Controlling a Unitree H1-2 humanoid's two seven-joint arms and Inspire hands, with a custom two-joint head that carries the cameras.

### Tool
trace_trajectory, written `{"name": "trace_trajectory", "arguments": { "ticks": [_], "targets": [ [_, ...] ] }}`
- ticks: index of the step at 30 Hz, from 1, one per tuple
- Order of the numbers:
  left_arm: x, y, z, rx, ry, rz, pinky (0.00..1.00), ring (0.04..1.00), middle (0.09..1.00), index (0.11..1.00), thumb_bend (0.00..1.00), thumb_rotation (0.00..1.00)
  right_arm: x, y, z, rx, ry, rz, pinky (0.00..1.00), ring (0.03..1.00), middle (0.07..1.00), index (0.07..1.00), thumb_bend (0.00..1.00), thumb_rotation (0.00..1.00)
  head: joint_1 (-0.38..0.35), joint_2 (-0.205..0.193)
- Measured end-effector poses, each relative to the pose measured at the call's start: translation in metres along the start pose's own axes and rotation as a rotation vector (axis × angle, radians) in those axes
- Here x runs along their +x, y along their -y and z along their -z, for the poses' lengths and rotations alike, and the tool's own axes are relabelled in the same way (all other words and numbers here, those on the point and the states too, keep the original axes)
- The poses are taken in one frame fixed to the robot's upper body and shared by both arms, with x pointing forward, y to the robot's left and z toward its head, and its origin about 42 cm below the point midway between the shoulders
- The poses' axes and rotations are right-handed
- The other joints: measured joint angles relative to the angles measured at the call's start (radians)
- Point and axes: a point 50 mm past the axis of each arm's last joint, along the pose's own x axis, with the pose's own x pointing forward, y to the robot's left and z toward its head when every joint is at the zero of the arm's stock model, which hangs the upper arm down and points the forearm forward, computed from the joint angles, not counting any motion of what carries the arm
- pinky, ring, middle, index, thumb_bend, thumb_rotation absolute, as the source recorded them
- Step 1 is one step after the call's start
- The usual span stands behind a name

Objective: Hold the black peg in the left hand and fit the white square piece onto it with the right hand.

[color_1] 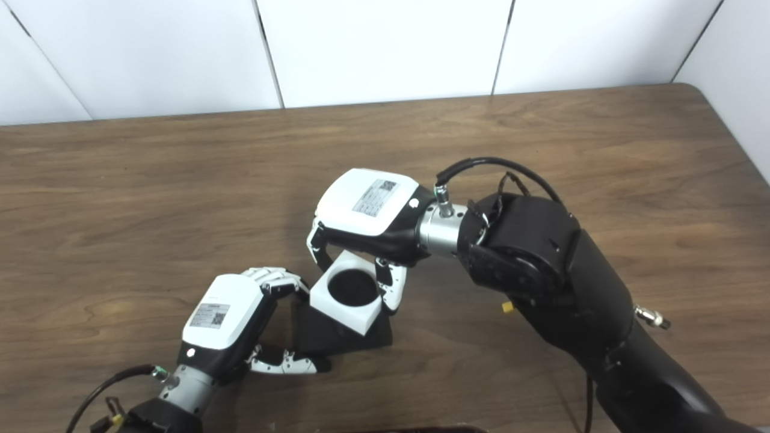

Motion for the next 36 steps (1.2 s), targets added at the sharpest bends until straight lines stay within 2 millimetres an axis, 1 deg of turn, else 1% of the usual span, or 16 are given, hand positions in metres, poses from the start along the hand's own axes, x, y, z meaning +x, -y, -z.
{"name": "trace_trajectory", "arguments": {
  "ticks": [7, 8, 9, 10, 12, 14, 17, 30, 34, 35, 36],
  "targets": [
    [0.0, -0.0002, -0.0003, -0.001, 0.0, 0.001, 0.77, 0.766, 0.707, 0.488, 0.52, 0.05, 0.0004, -0.0068, -0.003, 0.0, -0.011, -0.013, 0.77, 0.823, 0.717, 0.489, 0.53, 0.14, 0.0, 0.002],
    [0.0, -0.0003, -0.0003, -0.001, 0.0, 0.001, 0.77, 0.767, 0.708, 0.488, 0.52, 0.05, 0.0006, -0.0072, -0.0036, -0.003, -0.011, -0.014, 0.77, 0.824, 0.721, 0.546, 0.75, 0.18, 0.0, 0.002],
    [0.0, -0.0003, -0.0004, -0.001, 0.0, 0.002, 0.77, 0.767, 0.708, 0.488, 0.52, 0.05, 0.0008, -0.0074, -0.0041, -0.01, -0.015, -0.016, 0.77, 0.825, 0.722, 0.575, 0.86, 0.2, 0.0, 0.002],
    [0.0, -0.0003, -0.0004, -0.001, 0.0, 0.002, 0.77, 0.767, 0.709, 0.488, 0.52, 0.05, 0.0009, -0.0077, -0.0046, -0.017, -0.02, -0.02, 0.77, 0.826, 0.728, 0.61, 0.94, 0.24, 0.0, 0.002],
    [-0.0004, -0.0001, -0.0004, -0.001, -0.001, 0.004, 0.77, 0.768, 0.71, 0.488, 0.52, 0.05, 0.0008, -0.0085, -0.0038, -0.031, -0.039, -0.036, 0.77, 0.827, 0.735, 0.635, 0.99, 0.28, -0.002, 0.002],
    [-0.0007, -0.0001, -0.0005, -0.001, -0.001, 0.004, 0.77, 0.767, 0.709, 0.488, 0.52, 0.05, 0.0005, -0.009, -0.003, -0.039, -0.052, -0.046, 0.78, 0.832, 0.744, 0.651, 1.0, 0.31, 0.0, 0.002],
    [-0.0008, -0.0001, -0.0005, 0.0, 0.0, 0.005, 0.77, 0.77, 0.712, 0.488, 0.52, 0.05, 0.0005, -0.0091, -0.0026, -0.042, -0.058, -0.049, 0.78, 0.835, 0.749, 0.655, 1.0, 0.33, 0.0, 0.002],
    [-0.0016, -0.0032, -0.0024, 0.023, -0.003, 0.024, 0.78, 0.777, 0.72, 0.489, 0.52, 0.05, -0.0008, -0.0081, -0.0001, -0.034, -0.071, -0.053, 0.78, 0.827, 0.763, 0.64, 1.0, 0.34, 0.0, 0.0],
    [-0.0018, -0.0045, -0.0034, 0.038, -0.005, 0.032, 0.79, 0.779, 0.73, 0.496, 0.51, 0.08, -0.0025, -0.0066, 0.0028, -0.03, -0.085, -0.045, 0.79, 0.835, 0.77, 0.647, 1.0, 0.34, -0.002, -0.002],
    [-0.0018, -0.0049, -0.0037, 0.046, -0.007, 0.034, 0.79, 0.774, 0.739, 0.623, 0.66, 0.24, -0.003, -0.0063, 0.0036, -0.029, -0.089, -0.044, 0.8, 0.842, 0.773, 0.649, 1.0, 0.34, 0.0, -0.005],
    [-0.0017, -0.0052, -0.0041, 0.051, -0.008, 0.034, 0.79, 0.772, 0.745, 0.678, 0.72, 0.32, -0.0035, -0.0059, 0.0045, -0.026, -0.093, -0.043, 0.8, 0.844, 0.774, 0.648, 1.0, 0.34, -0.002, -0.005]
  ]
}}
